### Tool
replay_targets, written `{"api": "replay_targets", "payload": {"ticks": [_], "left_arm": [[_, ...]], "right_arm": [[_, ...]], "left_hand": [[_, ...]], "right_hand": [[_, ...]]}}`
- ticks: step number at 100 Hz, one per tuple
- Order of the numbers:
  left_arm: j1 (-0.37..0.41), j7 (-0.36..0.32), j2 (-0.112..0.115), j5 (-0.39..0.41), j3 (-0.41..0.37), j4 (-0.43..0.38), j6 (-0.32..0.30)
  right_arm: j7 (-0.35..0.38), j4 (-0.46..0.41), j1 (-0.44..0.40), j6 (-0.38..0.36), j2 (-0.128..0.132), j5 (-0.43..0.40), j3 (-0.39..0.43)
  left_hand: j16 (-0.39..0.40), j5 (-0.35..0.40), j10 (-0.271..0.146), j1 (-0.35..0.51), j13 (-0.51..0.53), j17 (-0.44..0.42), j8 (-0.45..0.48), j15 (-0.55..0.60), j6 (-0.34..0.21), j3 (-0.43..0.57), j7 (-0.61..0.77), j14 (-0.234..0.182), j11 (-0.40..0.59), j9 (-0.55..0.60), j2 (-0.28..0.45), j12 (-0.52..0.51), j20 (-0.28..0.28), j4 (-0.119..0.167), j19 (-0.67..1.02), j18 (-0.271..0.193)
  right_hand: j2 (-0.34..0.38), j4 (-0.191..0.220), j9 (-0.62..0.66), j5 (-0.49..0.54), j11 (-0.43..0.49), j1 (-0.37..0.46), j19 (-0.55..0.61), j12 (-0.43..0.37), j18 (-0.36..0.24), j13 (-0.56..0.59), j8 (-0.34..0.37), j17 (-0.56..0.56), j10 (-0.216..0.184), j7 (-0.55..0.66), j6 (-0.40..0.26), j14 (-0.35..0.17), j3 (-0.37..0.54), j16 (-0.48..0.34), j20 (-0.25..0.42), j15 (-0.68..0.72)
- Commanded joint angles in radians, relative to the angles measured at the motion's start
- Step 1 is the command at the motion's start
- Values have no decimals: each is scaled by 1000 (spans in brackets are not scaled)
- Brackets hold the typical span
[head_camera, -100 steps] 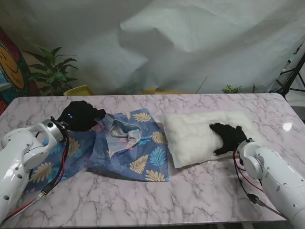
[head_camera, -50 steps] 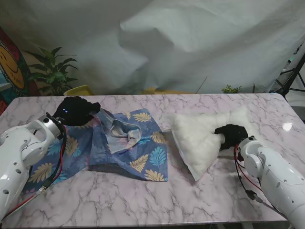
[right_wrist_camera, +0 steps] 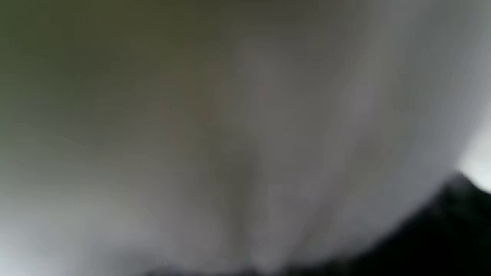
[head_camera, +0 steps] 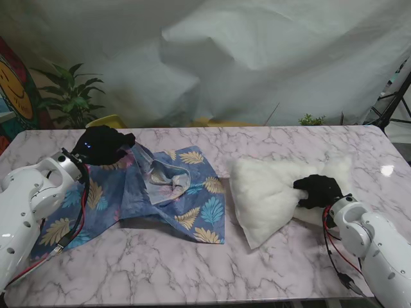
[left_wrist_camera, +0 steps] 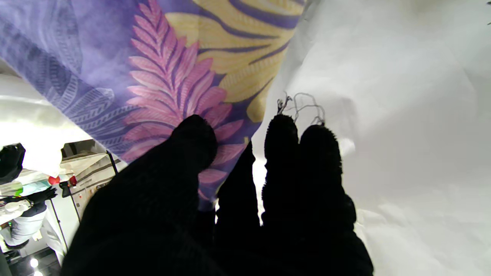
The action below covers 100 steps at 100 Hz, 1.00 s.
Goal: Put a pillowcase on a pillow
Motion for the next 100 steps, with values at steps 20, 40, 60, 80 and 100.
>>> {"api": "replay_targets", "payload": {"ticks": [20,40,60,80,100], "left_arm": [[5,33,10,64,21,-30,-26],[5,76,19,104,44,-32,-39],[-26,115,29,128,84,4,-49],[-53,154,31,129,121,28,-51],[-87,216,38,142,163,70,-53]], "right_arm": [[34,-126,-41,-36,-12,-6,9],[-19,-182,-21,-108,-9,-76,-5],[-88,-215,-14,-173,1,-154,-25],[-97,-246,-27,-221,0,-157,-47],[-50,-224,15,-272,-6,-99,-111]], "left_hand": [[-2,4,-12,-8,33,-22,0,-13,1,16,36,15,-19,35,-12,18,11,-27,-12,-53],[-3,1,-11,-8,31,-22,2,-11,1,16,36,14,-19,31,-11,17,10,-28,-13,-55],[-4,-3,-11,-6,25,-26,4,-11,1,14,35,14,-18,26,-8,17,9,-28,-15,-56],[-5,-6,-12,-5,18,-32,9,-7,0,14,35,13,-14,21,-8,16,9,-28,-16,-57],[-6,-7,-12,-3,13,-36,13,-3,0,14,34,13,-10,17,-9,13,10,-28,-15,-56]], "right_hand": [[259,99,24,21,237,176,221,128,-749,74,191,-22,22,241,-135,-154,152,127,162,481],[290,101,25,5,268,166,257,167,-766,69,253,-31,8,275,-164,-175,143,124,164,536],[297,104,26,7,278,166,262,187,-775,69,291,-30,-8,291,-182,-184,139,120,159,549],[291,103,31,12,278,163,265,194,-772,73,307,-28,-12,291,-190,-185,142,119,158,551],[286,101,38,17,273,158,268,198,-766,79,317,-23,-10,286,-191,-180,152,118,158,550]]}}
